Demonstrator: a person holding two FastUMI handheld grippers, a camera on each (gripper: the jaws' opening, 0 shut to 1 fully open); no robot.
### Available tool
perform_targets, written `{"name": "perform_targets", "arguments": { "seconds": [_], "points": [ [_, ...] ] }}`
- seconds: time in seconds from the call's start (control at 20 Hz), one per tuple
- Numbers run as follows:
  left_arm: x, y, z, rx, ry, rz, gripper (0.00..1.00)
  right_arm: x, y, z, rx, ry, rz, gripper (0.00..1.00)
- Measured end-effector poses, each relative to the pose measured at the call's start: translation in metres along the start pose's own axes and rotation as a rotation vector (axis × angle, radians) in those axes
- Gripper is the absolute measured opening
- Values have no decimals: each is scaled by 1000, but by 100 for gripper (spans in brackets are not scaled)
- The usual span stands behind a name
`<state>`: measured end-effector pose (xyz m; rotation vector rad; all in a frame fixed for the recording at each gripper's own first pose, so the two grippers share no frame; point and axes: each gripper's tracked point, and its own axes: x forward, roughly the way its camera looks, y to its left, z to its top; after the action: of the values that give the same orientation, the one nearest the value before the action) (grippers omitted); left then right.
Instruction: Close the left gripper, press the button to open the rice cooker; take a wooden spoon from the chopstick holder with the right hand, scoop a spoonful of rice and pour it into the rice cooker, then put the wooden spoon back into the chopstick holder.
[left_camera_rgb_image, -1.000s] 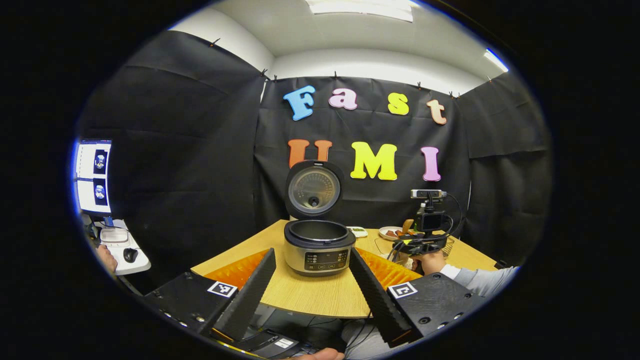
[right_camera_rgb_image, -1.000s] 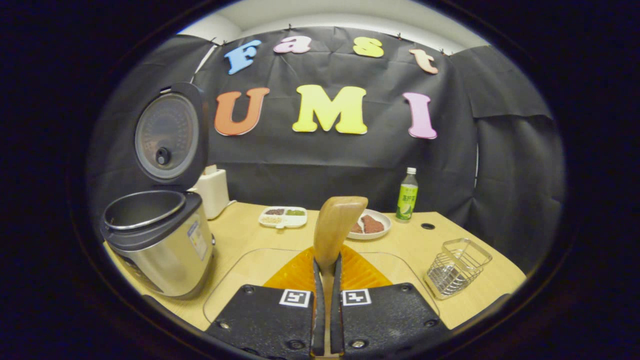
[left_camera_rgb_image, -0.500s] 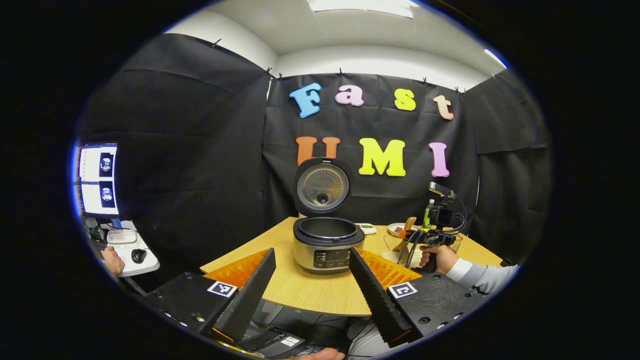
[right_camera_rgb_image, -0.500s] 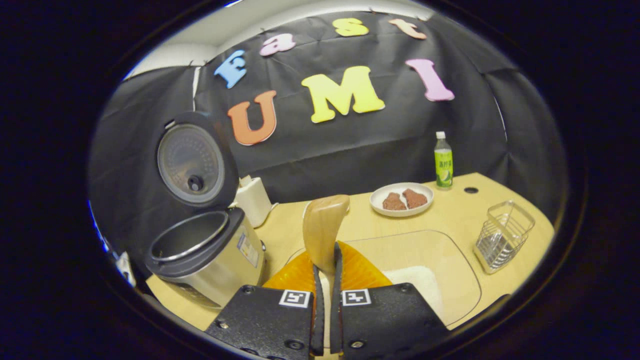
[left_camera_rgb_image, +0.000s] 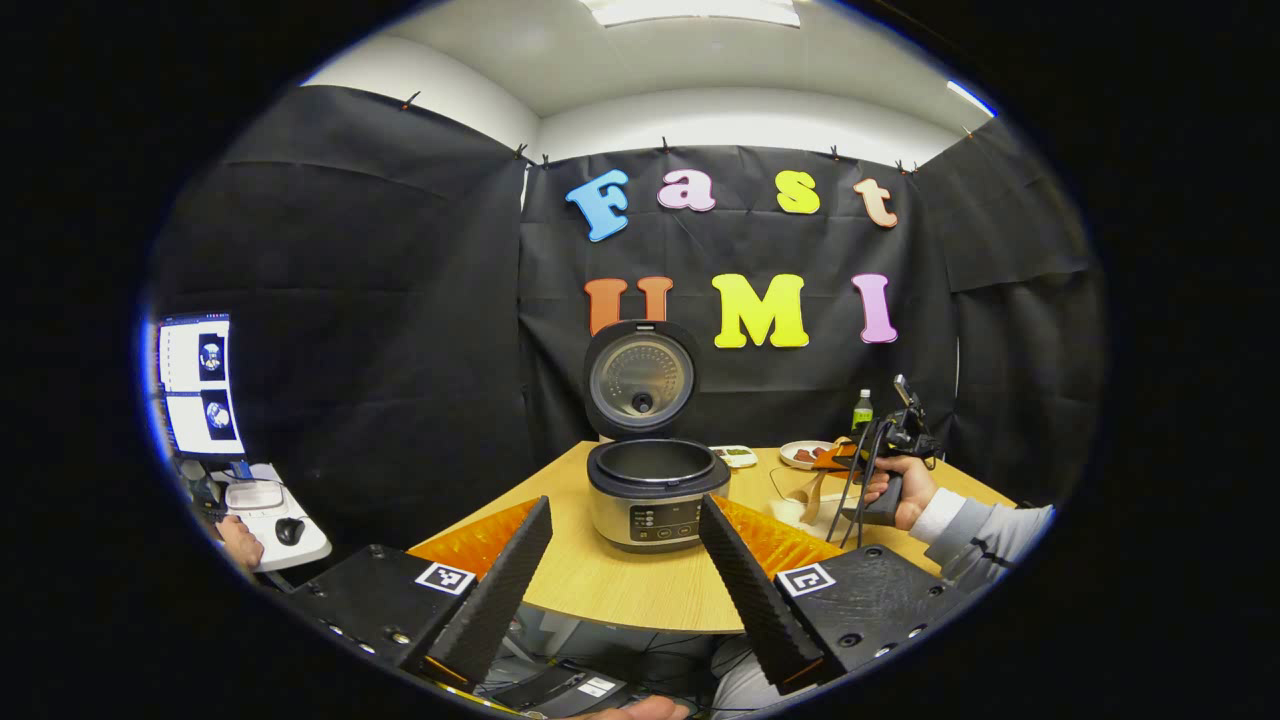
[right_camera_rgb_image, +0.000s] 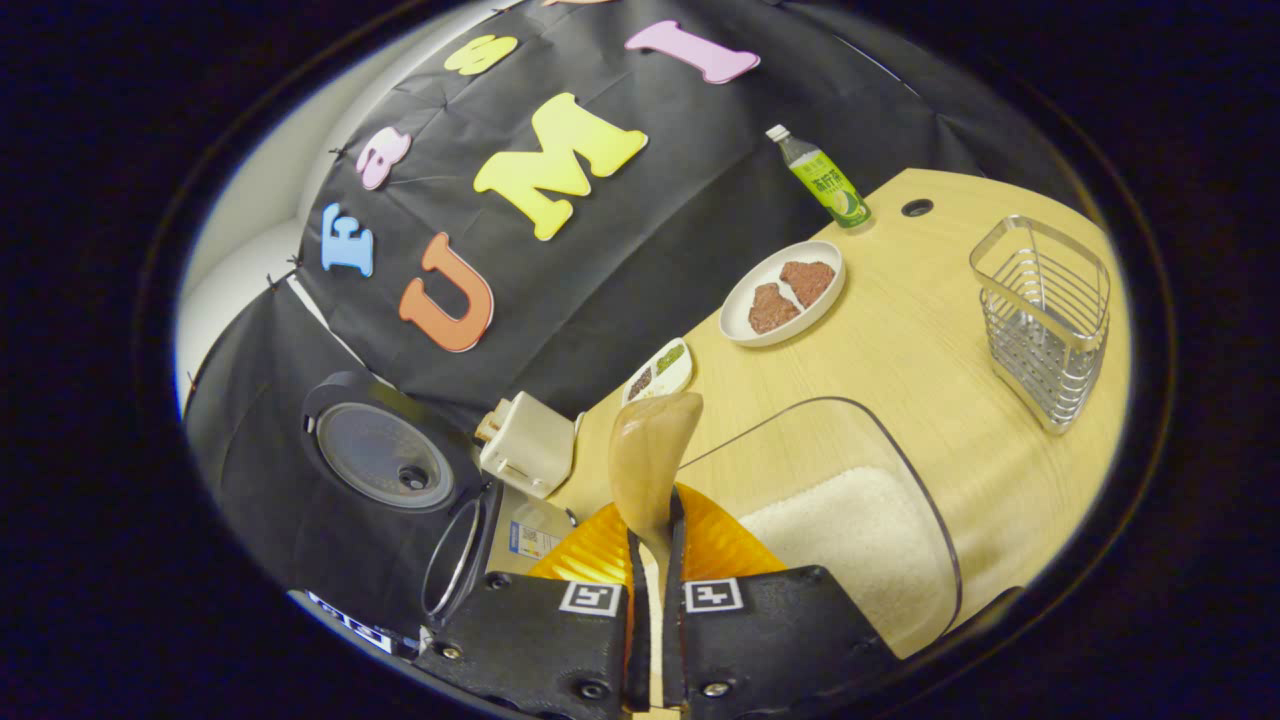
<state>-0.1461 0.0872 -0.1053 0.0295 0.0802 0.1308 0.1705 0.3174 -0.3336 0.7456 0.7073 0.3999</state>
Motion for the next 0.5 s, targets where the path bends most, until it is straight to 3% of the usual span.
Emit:
{"name": "perform_targets", "arguments": {
  "seconds": [0.3, 0.5],
  "points": [
    [0, 15, 3, -48, 6, 38, 94, -6, -20, 4, 181, 34, -1, 10],
    [1, 29, 1, -69, 12, 73, 94, -21, -20, 18, 263, -1, 53, 10]
  ]
}}
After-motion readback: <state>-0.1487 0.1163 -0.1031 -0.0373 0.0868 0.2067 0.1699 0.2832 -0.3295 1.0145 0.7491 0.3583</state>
